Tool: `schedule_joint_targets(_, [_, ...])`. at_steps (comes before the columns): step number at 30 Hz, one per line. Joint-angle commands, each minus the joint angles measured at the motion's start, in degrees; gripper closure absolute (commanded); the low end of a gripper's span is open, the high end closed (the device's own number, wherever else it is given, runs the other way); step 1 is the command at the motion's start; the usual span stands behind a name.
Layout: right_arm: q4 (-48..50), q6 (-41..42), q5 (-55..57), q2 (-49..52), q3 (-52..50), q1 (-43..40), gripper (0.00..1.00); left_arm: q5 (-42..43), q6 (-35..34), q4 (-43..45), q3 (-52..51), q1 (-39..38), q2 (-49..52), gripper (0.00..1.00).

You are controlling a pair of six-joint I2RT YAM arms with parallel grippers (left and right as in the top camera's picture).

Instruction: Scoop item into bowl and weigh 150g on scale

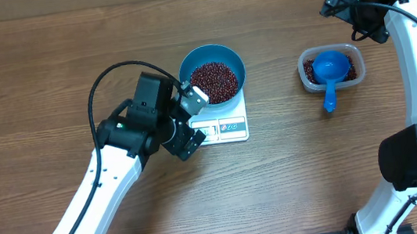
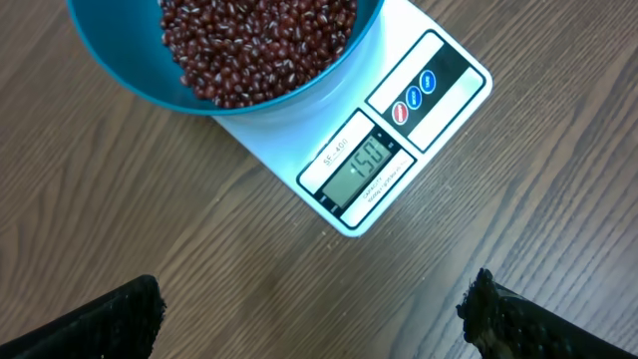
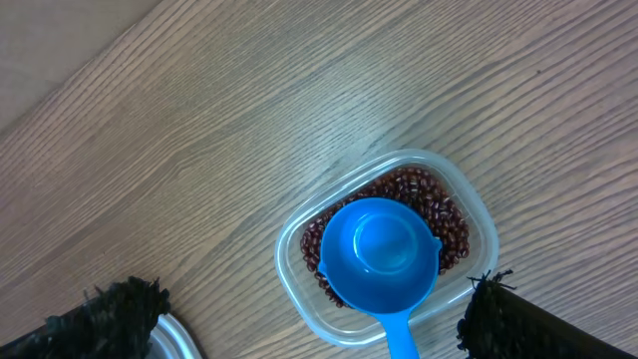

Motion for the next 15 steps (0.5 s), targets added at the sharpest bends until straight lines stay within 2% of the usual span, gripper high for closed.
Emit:
schedule_joint_targets(1, [0.2, -0.13, 0.57, -1.66, 1.6, -0.2, 0.0, 1.31, -0.15, 2.21, -2.43, 0.26, -0.13, 0.01])
schedule_joint_targets(15, [0.2, -0.15, 0.57, -1.66, 1.6, -0.2, 0.0, 1.33, -0.17, 3.89, -3.54, 0.24, -0.13, 0.01])
